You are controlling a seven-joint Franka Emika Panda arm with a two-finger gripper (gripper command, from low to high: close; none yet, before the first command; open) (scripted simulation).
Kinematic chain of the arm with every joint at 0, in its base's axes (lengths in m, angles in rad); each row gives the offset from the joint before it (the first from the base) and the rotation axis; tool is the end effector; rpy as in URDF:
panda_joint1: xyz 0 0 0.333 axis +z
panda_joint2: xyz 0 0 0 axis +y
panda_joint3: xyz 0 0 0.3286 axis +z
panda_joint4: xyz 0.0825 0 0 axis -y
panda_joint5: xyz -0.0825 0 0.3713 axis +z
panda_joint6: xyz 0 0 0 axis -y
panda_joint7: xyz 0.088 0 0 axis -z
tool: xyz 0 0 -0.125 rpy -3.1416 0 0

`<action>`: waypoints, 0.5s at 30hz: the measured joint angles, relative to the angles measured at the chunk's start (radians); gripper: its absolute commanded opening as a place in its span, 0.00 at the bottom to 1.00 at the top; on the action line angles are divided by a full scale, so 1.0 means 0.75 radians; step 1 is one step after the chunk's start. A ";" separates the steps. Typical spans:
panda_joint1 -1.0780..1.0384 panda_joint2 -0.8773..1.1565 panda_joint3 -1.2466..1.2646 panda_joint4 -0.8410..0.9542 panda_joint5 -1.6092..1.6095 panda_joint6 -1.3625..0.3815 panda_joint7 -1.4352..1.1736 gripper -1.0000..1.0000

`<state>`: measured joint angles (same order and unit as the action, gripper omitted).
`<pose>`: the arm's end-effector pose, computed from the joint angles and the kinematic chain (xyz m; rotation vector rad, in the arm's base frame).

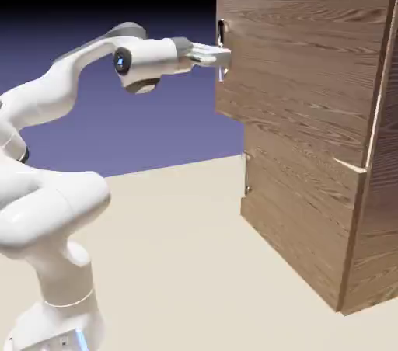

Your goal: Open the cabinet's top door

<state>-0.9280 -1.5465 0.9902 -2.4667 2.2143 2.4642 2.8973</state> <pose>0.3427 0.2174 0.5884 0.4220 1.5752 0.8126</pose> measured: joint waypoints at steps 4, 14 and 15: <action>0.037 -0.139 -0.106 -0.164 0.002 -0.232 0.000 0.00; 0.114 -0.288 -0.488 -0.515 -0.149 -0.768 -0.127 0.00; 0.114 -0.288 -0.536 -0.539 -0.179 -0.817 -0.145 0.00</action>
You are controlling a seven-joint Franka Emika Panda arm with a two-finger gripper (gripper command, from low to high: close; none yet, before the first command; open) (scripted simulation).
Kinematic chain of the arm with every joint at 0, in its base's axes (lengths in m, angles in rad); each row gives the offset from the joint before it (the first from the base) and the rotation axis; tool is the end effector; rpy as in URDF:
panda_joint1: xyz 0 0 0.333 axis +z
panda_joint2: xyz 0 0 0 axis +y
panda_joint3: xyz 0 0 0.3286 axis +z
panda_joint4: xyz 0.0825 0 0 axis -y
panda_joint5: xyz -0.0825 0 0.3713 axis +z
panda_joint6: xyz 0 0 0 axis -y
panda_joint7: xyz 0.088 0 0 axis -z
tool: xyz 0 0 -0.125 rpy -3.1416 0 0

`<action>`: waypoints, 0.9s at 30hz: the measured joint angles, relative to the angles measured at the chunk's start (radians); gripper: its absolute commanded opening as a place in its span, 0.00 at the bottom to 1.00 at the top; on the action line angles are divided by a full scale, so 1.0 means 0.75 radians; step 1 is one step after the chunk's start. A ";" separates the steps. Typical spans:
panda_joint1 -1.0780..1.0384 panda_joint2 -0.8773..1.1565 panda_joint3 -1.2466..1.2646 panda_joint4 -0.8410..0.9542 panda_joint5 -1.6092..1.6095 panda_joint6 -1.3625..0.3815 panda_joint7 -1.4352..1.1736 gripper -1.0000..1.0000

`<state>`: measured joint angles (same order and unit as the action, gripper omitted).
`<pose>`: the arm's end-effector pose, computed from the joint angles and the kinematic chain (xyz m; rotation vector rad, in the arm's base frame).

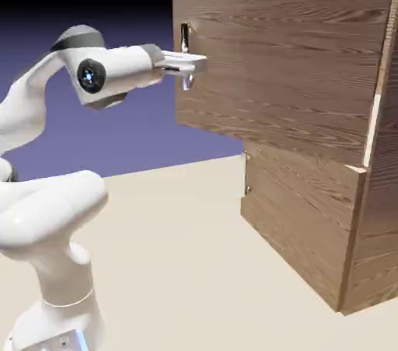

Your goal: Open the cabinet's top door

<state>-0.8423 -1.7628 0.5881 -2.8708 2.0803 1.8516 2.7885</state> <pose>0.2336 0.1245 0.5846 0.1689 1.6672 1.0592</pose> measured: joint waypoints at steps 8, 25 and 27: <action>-0.174 0.025 -0.348 -0.106 -0.195 -0.444 -0.103 0.00; -0.122 0.753 -1.076 0.114 -0.968 -1.001 -0.613 0.00; -0.090 0.849 -1.139 0.170 -1.044 -1.053 -0.667 0.00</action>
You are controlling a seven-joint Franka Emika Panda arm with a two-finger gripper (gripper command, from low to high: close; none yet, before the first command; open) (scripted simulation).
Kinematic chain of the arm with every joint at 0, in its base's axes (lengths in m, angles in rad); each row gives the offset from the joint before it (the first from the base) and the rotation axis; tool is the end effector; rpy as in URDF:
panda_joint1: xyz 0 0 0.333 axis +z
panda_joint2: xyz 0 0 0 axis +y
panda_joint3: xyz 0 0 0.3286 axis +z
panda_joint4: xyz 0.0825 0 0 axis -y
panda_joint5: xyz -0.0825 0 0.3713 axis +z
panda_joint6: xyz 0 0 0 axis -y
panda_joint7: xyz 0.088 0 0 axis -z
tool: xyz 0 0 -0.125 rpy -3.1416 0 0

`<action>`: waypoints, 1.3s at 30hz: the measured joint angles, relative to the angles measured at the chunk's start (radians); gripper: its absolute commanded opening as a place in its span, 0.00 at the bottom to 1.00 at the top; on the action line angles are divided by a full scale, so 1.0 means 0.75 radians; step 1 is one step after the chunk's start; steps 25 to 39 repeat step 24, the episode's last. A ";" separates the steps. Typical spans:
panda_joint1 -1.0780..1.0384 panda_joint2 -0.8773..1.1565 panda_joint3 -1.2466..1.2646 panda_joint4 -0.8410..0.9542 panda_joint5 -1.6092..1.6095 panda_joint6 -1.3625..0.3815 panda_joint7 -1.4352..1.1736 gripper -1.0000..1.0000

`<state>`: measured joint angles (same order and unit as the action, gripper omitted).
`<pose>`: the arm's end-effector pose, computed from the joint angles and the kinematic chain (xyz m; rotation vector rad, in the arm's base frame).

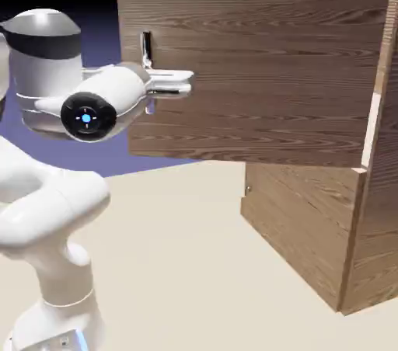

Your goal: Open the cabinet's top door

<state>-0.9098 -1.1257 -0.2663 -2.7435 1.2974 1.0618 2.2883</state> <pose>0.1413 -0.0677 0.5983 -0.2496 1.7511 1.4148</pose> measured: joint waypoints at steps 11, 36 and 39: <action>0.258 0.532 -0.331 0.400 -0.340 -0.308 -0.276 0.00; 0.575 1.159 -0.698 0.988 -0.561 -0.781 -0.655 0.00; 0.575 1.159 -0.698 0.988 -0.561 -0.781 -0.655 0.00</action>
